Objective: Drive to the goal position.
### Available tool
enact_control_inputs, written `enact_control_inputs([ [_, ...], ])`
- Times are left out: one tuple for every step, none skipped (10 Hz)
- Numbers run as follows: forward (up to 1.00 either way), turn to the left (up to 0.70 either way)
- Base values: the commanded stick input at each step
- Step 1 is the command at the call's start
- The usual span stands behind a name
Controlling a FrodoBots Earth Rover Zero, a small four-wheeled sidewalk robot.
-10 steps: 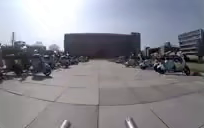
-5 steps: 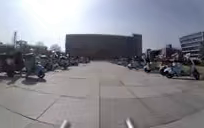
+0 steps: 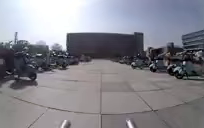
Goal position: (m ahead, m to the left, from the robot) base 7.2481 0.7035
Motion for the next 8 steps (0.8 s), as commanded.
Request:
enact_control_inputs([
  [1.00,0.00],
  [1.00,0.00],
  [1.00,0.00],
  [1.00,0.00],
  [1.00,0.00],
  [1.00,0.00],
  [1.00,0.00],
  [1.00,0.00],
])
